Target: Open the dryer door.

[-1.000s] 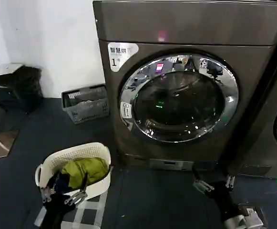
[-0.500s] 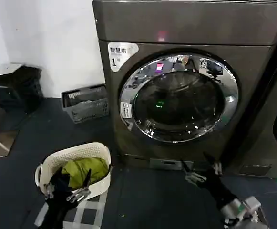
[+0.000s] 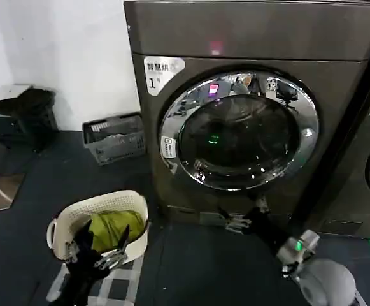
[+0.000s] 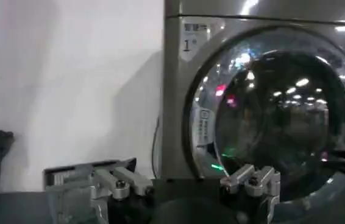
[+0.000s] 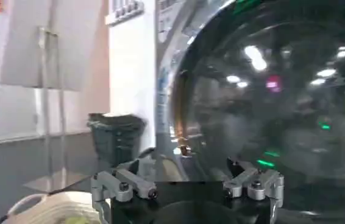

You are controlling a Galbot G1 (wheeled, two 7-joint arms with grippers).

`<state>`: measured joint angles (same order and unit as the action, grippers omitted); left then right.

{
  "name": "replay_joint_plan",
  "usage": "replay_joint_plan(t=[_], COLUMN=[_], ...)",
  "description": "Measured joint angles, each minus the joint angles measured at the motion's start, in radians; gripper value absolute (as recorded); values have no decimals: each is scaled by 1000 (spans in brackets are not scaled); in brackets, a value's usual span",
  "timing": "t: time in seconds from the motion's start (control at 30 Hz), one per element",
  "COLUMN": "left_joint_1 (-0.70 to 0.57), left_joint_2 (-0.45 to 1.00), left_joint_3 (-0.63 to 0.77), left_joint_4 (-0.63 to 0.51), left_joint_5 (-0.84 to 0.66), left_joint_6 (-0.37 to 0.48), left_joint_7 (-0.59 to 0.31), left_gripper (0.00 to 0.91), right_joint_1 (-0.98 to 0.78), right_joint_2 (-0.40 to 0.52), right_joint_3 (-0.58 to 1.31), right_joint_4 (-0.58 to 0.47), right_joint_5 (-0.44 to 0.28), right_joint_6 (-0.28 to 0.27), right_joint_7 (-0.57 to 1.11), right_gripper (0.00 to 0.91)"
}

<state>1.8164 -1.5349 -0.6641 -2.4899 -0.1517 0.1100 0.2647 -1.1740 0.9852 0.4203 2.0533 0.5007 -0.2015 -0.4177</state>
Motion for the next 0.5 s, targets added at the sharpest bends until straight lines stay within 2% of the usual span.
replay_joint_plan(t=[0.33, 0.5], left_joint_1=[1, 4], left_joint_2=[-6, -7], left_joint_3=[0, -1], left_joint_4=[1, 3], left_joint_5=[-2, -1], left_joint_6=[-19, -48], left_joint_7=[3, 40], left_gripper=[907, 907], right_joint_1=[135, 189], right_joint_2=[-5, -5], right_joint_3=[-95, -132], right_joint_4=[-66, -95], right_joint_5=[50, 57], right_joint_6=[22, 23], right_joint_7=[34, 25], right_gripper=[907, 907])
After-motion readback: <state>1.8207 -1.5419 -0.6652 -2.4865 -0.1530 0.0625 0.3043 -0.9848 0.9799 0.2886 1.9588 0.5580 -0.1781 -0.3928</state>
